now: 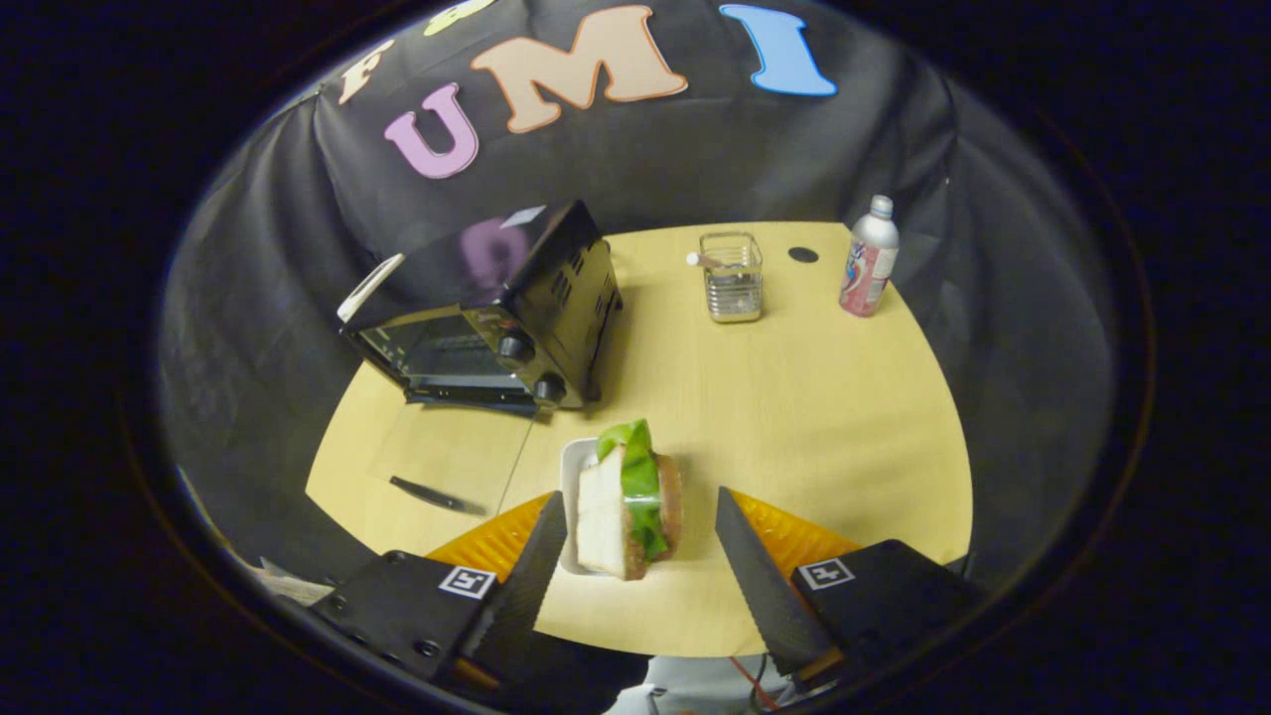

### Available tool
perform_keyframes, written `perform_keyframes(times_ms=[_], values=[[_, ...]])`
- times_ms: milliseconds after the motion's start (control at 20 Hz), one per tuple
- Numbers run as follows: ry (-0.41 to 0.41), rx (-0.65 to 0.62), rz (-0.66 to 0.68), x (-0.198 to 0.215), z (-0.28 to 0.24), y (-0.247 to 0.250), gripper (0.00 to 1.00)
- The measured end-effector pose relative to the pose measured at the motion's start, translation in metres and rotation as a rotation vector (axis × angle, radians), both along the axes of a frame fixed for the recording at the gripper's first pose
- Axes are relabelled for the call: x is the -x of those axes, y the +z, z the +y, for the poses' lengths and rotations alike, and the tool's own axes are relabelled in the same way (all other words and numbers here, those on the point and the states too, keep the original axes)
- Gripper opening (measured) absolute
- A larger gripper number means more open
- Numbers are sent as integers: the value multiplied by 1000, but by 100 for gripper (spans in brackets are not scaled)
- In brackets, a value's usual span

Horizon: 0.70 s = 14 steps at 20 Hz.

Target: Open the toaster oven, put the food inside, and close the toaster oven door.

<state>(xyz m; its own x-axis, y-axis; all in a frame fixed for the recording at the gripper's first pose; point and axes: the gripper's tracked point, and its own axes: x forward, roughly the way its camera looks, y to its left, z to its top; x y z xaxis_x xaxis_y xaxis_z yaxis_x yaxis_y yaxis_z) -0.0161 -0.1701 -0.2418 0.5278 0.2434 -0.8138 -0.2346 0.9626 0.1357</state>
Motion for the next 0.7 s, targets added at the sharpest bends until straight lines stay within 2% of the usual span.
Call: perform_keyframes(times_ms=[250,500,600,700], values=[[57,-49,76,-2,6,-40,94],[66,-114,174,10,22,-71,63],[49,-164,191,12,29,-69,51],[43,-162,187,13,25,-62,39]])
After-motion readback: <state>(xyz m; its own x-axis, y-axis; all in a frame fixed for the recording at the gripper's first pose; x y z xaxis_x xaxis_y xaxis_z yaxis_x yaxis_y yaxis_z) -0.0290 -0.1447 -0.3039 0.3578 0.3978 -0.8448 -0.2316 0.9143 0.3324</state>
